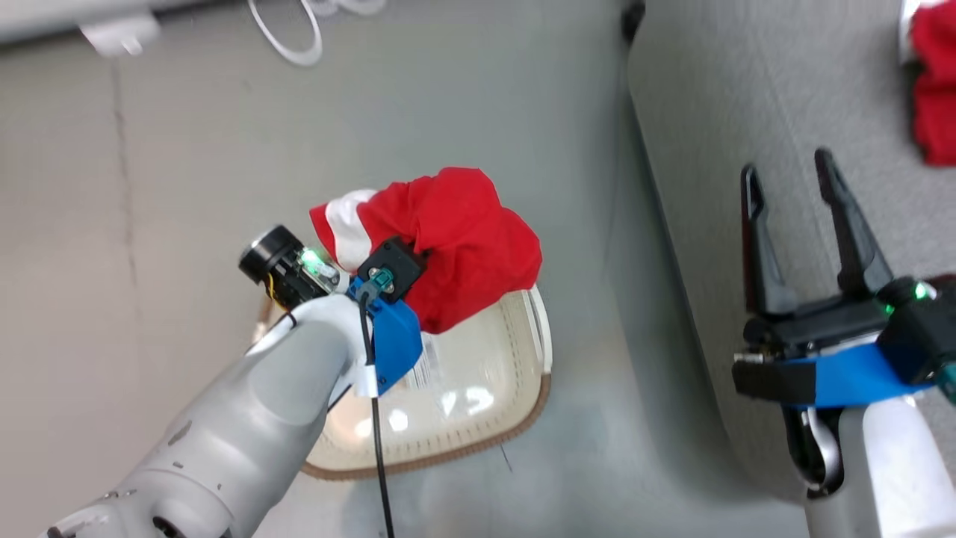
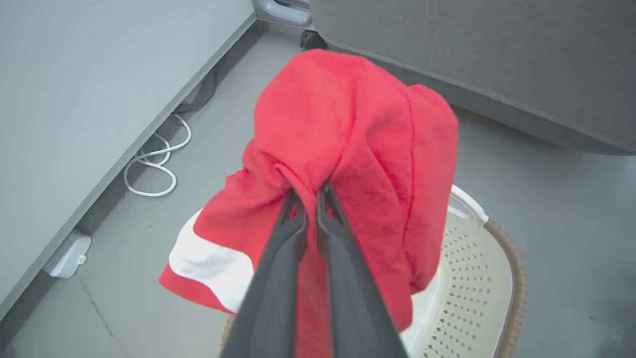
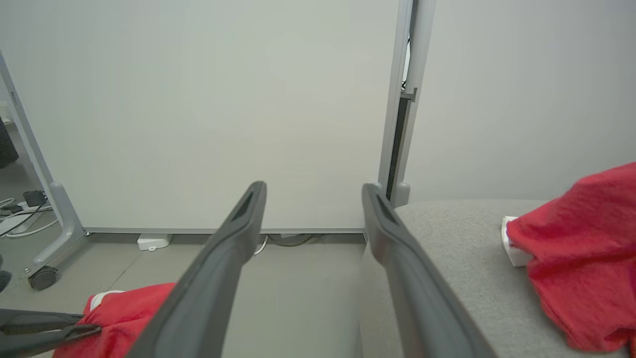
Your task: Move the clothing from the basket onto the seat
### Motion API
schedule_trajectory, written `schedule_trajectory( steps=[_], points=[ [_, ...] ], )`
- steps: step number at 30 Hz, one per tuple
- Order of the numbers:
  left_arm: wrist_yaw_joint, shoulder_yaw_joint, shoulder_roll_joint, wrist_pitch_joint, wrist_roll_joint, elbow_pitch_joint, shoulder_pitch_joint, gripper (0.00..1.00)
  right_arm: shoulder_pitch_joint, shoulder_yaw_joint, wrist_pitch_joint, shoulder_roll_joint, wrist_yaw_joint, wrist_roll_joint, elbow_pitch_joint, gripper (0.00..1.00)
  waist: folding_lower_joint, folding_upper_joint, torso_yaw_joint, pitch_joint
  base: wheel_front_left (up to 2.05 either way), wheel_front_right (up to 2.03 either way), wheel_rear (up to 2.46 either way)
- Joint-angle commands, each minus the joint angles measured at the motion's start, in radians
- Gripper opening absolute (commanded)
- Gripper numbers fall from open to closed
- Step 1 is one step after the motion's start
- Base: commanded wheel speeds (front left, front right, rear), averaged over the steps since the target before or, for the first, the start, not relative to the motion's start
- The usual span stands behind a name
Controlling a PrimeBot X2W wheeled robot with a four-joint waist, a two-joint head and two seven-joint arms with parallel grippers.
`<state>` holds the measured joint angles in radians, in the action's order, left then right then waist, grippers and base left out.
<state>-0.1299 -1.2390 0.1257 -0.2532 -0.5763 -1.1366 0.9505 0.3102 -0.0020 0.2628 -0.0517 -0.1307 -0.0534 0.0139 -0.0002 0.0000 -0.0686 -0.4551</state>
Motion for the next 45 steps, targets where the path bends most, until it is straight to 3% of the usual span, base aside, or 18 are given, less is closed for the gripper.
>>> schedule_trajectory(
  steps=[1,8,19,33,45],
  points=[
    [0.0,0.005,0.003,-0.007,-0.007,0.007,-0.016,0.0,-0.022,-0.002,0.003,-0.004,0.0,0.001,-0.005,1.0,0.0002,0.0,0.037,0.11,0.0,0.0,0.0],
    [0.004,0.102,0.028,-0.013,-0.087,0.105,-0.076,0.0,-0.113,-0.006,0.003,-0.007,0.0,-0.011,-0.043,1.0,0.0002,0.0,0.064,0.26,0.0,0.0,0.0],
    [0.05,0.277,0.08,-0.013,-0.06,0.299,-0.262,0.0,-0.251,0.0,0.003,-0.004,0.0,-0.023,-0.08,1.0,0.0002,0.0,0.086,0.443,0.0,0.0,0.0],
    [0.105,0.427,0.092,-0.013,0.009,0.539,-0.446,0.0,-0.32,0.008,0.003,0.001,0.0,-0.042,-0.105,1.0,0.0002,0.0,0.115,0.486,0.0,0.0,0.0],
    [0.104,0.481,0.091,-0.013,0.06,0.613,-0.481,0.0,-0.301,0.111,0.003,0.001,0.0,-0.113,-0.167,1.0,0.0002,0.0,0.143,0.473,0.0,0.0,0.0]
  ],
)
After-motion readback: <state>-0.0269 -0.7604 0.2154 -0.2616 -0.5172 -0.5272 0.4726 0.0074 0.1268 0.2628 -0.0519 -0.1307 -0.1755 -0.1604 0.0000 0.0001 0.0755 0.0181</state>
